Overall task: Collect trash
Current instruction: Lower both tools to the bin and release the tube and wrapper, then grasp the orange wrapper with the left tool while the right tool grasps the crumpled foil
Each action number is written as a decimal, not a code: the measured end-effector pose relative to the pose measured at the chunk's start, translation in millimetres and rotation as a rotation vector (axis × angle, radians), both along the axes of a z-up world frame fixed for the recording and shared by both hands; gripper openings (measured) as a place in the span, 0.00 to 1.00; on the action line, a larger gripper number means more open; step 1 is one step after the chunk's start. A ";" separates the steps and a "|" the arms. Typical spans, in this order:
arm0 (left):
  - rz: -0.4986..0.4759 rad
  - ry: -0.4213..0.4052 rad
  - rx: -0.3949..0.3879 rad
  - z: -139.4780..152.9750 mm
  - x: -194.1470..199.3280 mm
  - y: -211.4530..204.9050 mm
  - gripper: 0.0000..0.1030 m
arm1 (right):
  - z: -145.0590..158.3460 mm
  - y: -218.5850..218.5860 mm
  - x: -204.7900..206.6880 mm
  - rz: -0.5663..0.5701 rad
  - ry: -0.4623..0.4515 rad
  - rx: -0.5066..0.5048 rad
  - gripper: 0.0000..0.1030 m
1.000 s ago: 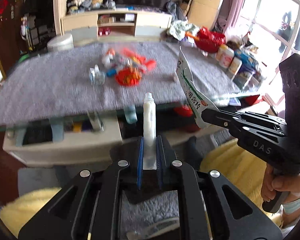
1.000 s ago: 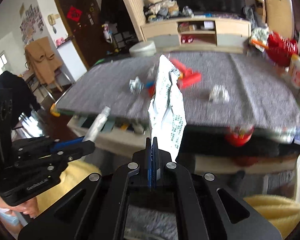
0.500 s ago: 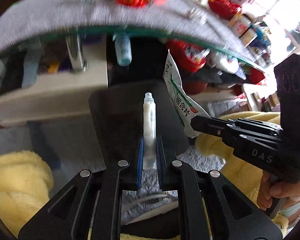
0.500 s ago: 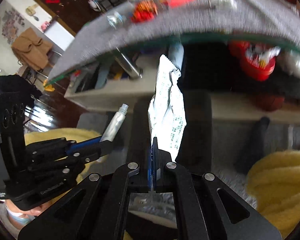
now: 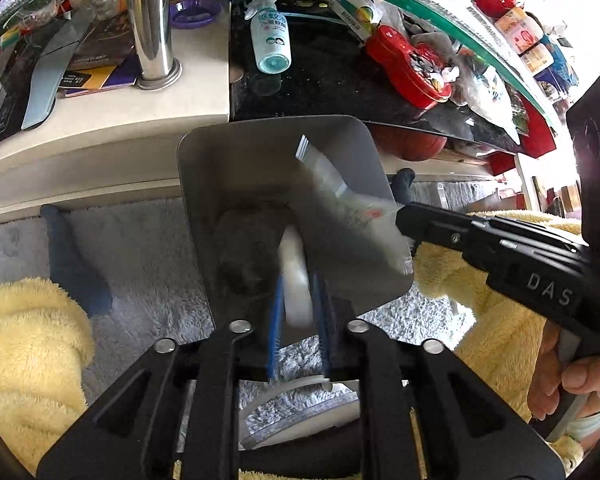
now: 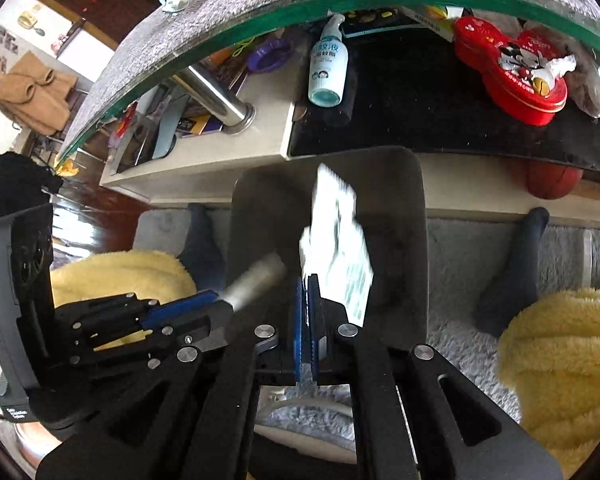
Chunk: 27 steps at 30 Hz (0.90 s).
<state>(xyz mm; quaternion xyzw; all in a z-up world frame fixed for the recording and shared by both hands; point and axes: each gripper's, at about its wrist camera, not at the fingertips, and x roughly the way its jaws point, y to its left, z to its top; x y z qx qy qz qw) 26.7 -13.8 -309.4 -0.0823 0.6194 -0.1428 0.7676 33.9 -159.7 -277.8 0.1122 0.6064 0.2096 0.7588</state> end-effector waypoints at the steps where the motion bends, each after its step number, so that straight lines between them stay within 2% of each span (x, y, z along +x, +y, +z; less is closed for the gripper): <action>1: 0.001 -0.003 0.005 1.1 0.6 -0.3 0.26 | 0.6 -1.7 2.1 -0.004 -0.001 0.000 0.07; 3: 0.001 -0.016 0.018 4.1 1.9 0.4 0.35 | 2.7 -5.9 5.3 -0.021 -0.012 -0.014 0.09; 4: 0.003 -0.024 0.025 6.9 2.3 1.2 0.38 | 4.1 -7.6 7.0 -0.026 -0.019 -0.020 0.20; 5: 0.006 -0.034 0.029 9.9 2.6 2.2 0.44 | 8.1 -11.9 7.8 -0.042 -0.036 -0.023 0.33; 6: 0.008 -0.044 0.032 13.3 2.6 3.5 0.48 | 12.6 -16.6 9.2 -0.061 -0.059 -0.028 0.65; 7: 0.014 -0.058 0.037 18.6 2.9 5.4 0.56 | 16.5 -19.4 9.6 -0.075 -0.079 -0.034 0.79; 9: 0.028 -0.080 0.033 29.0 3.8 9.8 0.71 | 31.2 -29.2 12.3 -0.105 -0.139 -0.060 0.80; 12: 0.060 -0.119 0.010 47.8 7.4 18.9 0.85 | 51.9 -45.1 18.9 -0.157 -0.202 -0.080 0.88; 15: 0.096 -0.156 -0.010 68.3 14.7 29.1 0.89 | 73.3 -57.9 29.0 -0.203 -0.260 -0.086 0.92; 21: 0.119 -0.247 -0.013 107.5 35.4 33.1 0.89 | 112.9 -74.4 57.6 -0.243 -0.359 -0.098 0.93; 27: 0.088 -0.326 0.011 130.3 73.1 20.3 0.89 | 124.0 -75.5 98.9 -0.249 -0.400 -0.143 0.93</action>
